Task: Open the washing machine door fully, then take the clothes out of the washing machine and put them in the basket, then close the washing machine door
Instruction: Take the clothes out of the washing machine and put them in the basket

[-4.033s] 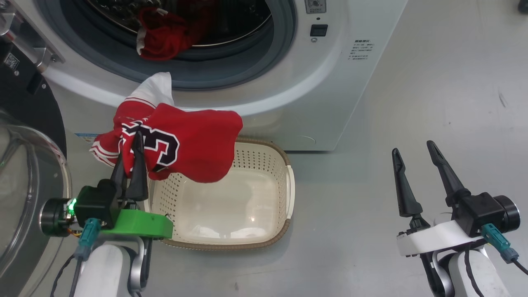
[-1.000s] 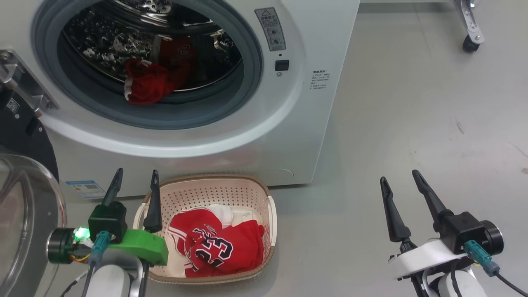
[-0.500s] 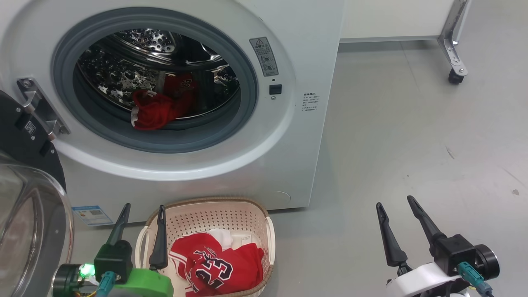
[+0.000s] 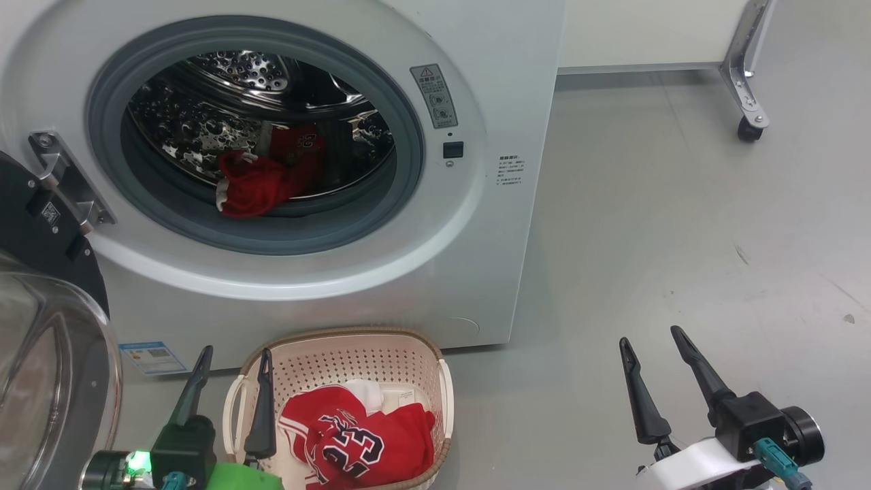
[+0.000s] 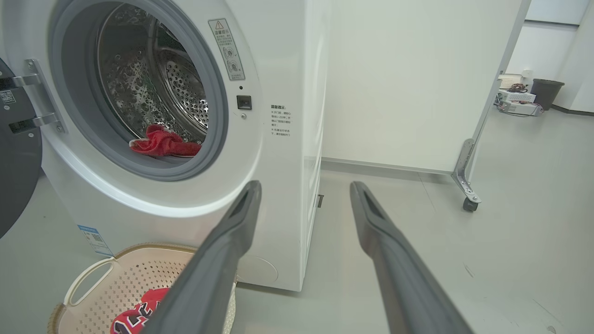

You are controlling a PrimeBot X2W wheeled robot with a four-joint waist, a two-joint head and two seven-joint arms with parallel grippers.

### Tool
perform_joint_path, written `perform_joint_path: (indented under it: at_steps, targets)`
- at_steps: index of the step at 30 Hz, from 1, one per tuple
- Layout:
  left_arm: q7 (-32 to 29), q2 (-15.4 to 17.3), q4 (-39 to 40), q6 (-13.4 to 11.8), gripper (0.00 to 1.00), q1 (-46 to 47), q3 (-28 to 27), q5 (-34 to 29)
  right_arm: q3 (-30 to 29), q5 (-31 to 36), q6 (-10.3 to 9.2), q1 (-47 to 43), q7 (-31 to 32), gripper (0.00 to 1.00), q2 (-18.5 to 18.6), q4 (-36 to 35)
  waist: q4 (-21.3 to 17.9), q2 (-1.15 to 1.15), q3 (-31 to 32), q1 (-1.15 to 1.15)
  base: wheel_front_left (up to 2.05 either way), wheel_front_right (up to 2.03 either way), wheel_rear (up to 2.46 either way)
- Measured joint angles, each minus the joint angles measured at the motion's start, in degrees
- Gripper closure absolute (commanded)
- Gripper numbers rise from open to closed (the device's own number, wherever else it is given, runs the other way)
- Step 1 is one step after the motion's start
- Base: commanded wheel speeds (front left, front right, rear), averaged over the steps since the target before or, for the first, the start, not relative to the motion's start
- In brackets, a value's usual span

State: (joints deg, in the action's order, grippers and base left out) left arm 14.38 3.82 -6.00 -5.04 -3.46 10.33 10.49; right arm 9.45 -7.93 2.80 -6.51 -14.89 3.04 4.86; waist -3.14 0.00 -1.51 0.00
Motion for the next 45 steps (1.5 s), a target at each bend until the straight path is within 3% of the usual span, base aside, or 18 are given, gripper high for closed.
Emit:
perform_joint_path:
  at_steps: [30, 45]
  targets:
    - [-4.0, 0.2, 5.7, -0.4, 0.0, -0.9, 0.6, -1.0, 0.5, 0.1, -0.42, -0.4, 0.8, 0.0, 0.2, -3.8, -0.5, 0.0, -5.2, 0.0, 0.0, 0.0, 0.0]
    - [-14.8, 0.4, -1.6, 3.4, 0.0, 15.1, 1.6, 2.1, 0.9, -0.2, 0.16, 4.3, 0.8, 0.0, 0.2, -7.0, -2.1, 0.0, -14.3, 0.0, 0.0, 0.0, 0.0]
